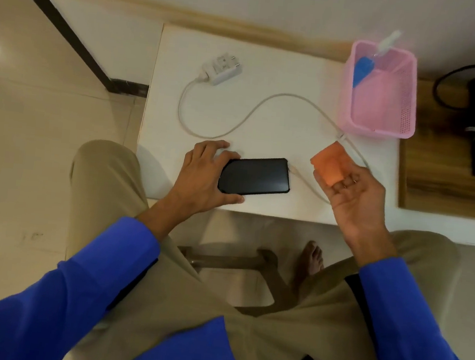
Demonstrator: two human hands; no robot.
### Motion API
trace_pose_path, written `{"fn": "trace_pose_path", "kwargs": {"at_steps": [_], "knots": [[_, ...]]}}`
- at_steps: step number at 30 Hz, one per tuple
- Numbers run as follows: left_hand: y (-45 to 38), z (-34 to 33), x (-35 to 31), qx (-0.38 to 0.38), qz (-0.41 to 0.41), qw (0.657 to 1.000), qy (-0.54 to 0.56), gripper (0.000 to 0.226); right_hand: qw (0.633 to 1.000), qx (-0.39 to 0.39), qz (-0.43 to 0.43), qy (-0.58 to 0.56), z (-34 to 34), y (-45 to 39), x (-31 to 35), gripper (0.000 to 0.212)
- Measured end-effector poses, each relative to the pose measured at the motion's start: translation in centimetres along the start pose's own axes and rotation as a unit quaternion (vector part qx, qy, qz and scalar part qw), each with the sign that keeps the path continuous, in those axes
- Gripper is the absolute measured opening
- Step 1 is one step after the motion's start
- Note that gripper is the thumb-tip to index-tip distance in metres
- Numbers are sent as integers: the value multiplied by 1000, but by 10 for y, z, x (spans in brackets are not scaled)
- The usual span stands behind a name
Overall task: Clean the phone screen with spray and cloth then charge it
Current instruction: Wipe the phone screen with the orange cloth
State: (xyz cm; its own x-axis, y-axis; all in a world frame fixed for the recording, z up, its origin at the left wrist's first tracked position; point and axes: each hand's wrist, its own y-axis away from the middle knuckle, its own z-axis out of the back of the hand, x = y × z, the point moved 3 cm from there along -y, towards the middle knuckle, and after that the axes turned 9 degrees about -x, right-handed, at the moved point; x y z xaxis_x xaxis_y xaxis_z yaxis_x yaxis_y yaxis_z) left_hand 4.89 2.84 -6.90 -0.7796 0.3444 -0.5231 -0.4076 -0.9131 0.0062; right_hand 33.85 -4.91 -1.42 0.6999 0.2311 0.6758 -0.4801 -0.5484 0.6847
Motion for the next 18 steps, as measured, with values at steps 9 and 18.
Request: {"fn": "trace_pose_path", "kwargs": {"at_steps": [9,18], "knots": [[-23,-4,-5,-19,-42,999,1,86,999,-23,-4,38,-12,-18,-15,36],[-31,-2,5,-1,-13,998,64,87,996,-80,37,25,-32,-35,-12,30]]}}
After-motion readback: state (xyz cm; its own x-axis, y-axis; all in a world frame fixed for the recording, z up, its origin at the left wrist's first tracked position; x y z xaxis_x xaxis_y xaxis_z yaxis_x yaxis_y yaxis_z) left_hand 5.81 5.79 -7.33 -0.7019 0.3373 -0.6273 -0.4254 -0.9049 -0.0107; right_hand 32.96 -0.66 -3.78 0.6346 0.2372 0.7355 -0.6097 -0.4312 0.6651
